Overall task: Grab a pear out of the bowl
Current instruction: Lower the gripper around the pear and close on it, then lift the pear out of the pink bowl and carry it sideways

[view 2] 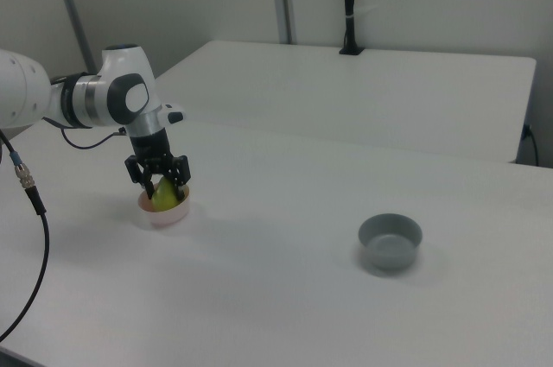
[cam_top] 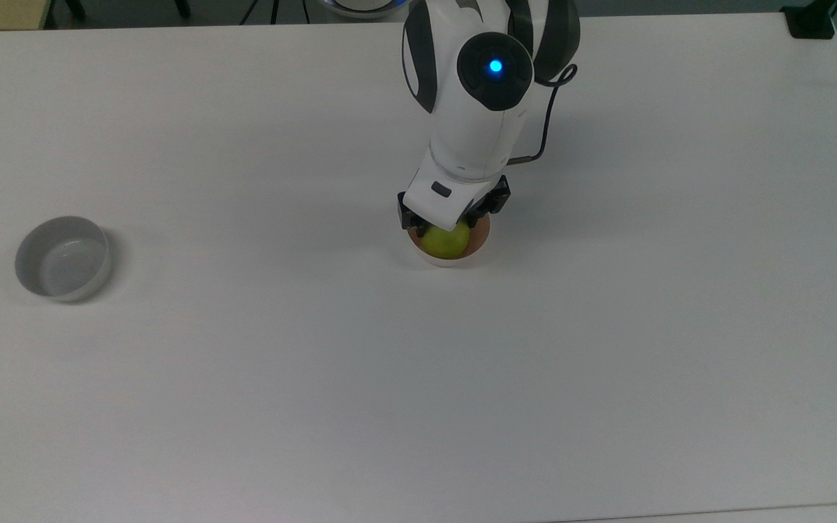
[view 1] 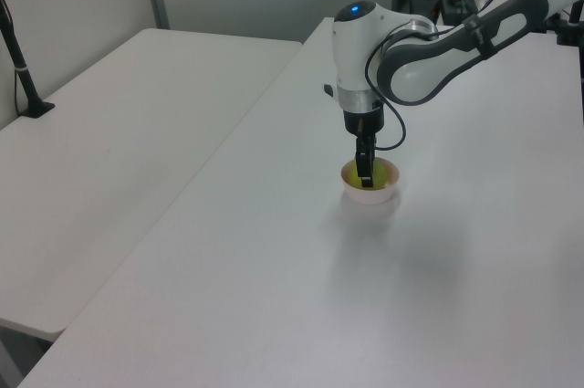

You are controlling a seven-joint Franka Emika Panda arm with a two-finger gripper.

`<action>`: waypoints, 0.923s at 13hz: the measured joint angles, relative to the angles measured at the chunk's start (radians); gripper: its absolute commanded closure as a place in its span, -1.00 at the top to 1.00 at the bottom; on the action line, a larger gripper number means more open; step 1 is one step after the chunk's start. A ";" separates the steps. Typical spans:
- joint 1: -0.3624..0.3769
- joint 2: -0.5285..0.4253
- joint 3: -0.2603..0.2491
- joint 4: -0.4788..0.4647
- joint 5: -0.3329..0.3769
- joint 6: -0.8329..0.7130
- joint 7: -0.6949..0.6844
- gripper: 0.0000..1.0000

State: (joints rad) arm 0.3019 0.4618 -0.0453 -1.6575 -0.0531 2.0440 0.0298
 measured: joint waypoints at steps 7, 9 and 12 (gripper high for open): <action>-0.013 -0.099 -0.006 0.009 0.000 -0.090 -0.004 0.16; -0.034 -0.152 -0.008 0.010 0.003 -0.140 -0.020 0.16; -0.072 -0.202 -0.009 0.010 0.005 -0.174 -0.056 0.16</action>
State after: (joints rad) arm 0.2302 0.2596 -0.0548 -1.6475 -0.0486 1.8697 -0.0258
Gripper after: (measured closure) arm 0.251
